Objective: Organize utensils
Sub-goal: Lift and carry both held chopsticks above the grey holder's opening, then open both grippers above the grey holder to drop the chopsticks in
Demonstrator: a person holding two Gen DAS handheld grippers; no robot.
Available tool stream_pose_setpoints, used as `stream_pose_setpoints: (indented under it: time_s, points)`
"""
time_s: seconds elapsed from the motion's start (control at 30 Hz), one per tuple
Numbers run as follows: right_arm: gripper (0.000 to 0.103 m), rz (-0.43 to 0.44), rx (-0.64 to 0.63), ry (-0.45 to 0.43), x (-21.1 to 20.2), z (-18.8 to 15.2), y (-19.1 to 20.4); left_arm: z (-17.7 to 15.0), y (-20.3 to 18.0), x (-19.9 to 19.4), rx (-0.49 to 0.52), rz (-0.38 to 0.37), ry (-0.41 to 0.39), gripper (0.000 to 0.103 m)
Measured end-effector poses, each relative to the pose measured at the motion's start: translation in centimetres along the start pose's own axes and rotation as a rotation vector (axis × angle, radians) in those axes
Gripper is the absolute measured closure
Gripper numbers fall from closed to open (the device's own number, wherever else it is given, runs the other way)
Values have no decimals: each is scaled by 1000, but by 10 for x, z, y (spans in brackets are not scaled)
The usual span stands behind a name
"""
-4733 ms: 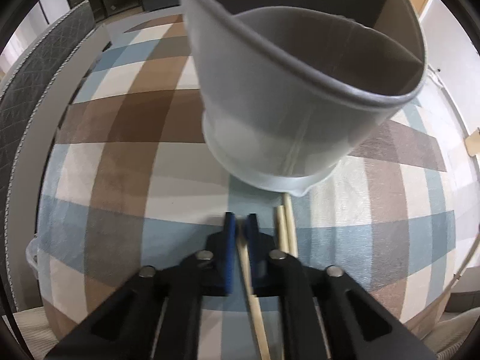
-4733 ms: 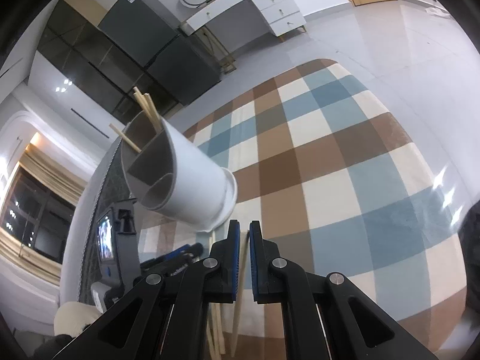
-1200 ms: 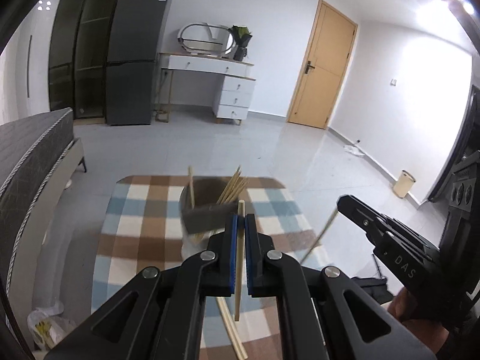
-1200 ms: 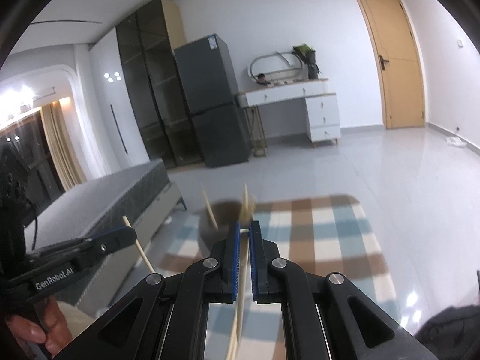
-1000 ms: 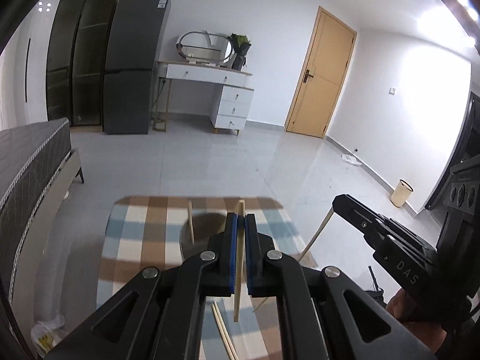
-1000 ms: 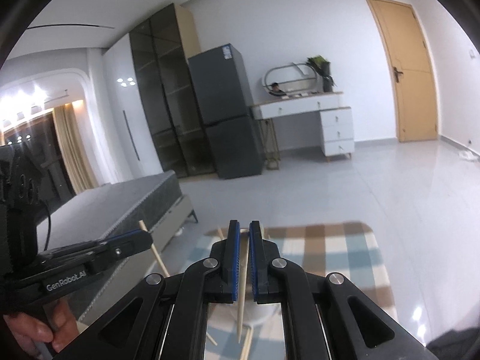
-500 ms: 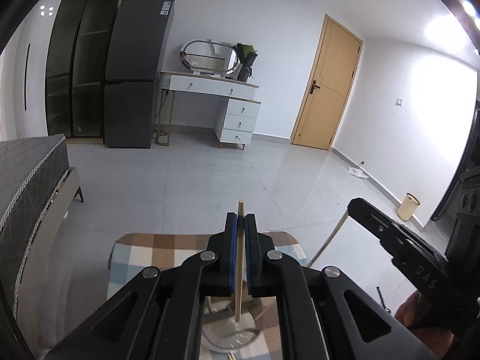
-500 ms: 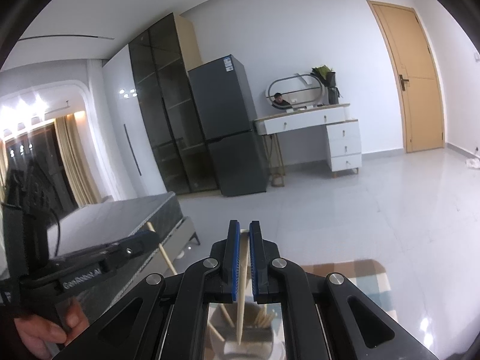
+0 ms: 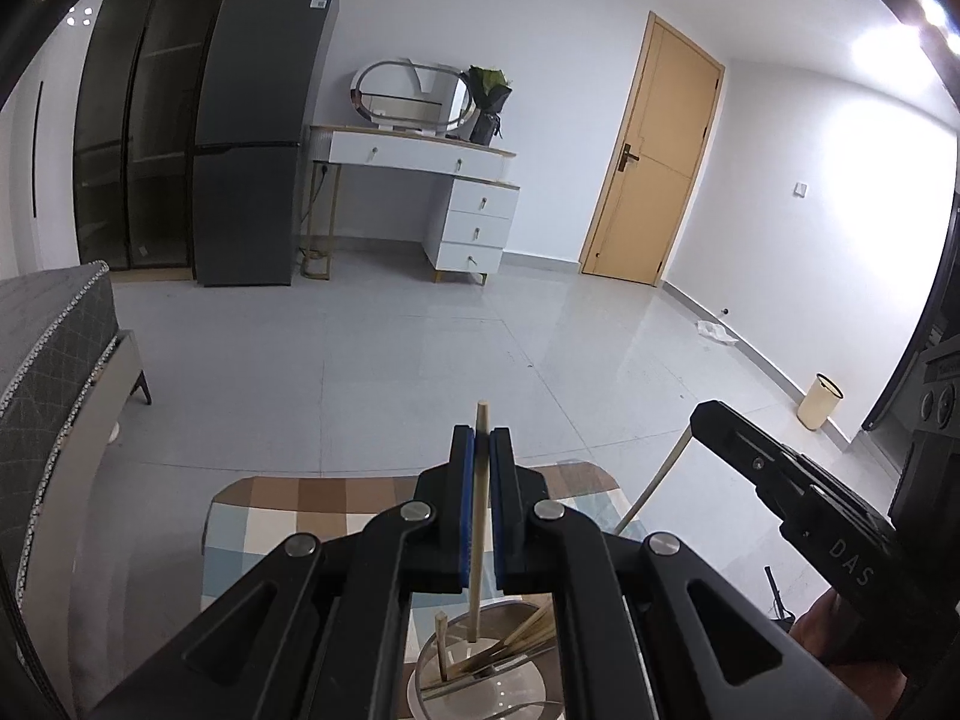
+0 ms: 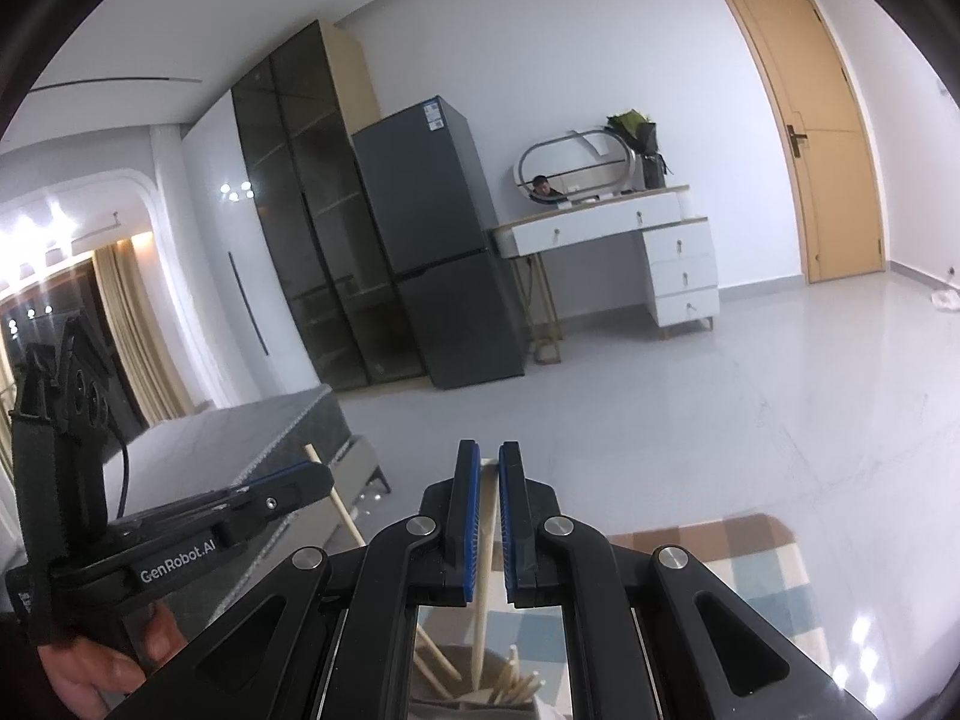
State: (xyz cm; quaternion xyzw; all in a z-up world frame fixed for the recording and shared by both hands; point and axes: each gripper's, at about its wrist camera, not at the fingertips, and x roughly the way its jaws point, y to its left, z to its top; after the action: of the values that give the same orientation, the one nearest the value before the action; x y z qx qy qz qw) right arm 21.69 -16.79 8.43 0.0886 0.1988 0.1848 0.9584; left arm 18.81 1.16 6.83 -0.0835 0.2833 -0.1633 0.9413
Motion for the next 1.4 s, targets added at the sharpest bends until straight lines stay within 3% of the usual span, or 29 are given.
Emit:
stream_pose_setpoints:
  time_s: [0.7,1.0,1.23,1.33,1.4]
  points:
    - [96,10,-15,90,11,-40,-15,-7,-6,14,-9,-25,76,103]
    - [95,34,-32,206,16,-72,-11,-27,-14,24,16,-40,171,103]
    - [92,37,23,268,10,-89,-19,-33,-4,26,-77,-7,274,100]
    - [79,38,53,274,-2,-91,-24,-34,-6,10,-93,16,252,92]
    - [76,37,68,252,-17,-91,-24,-37,-10,-1,-94,24,233,72]
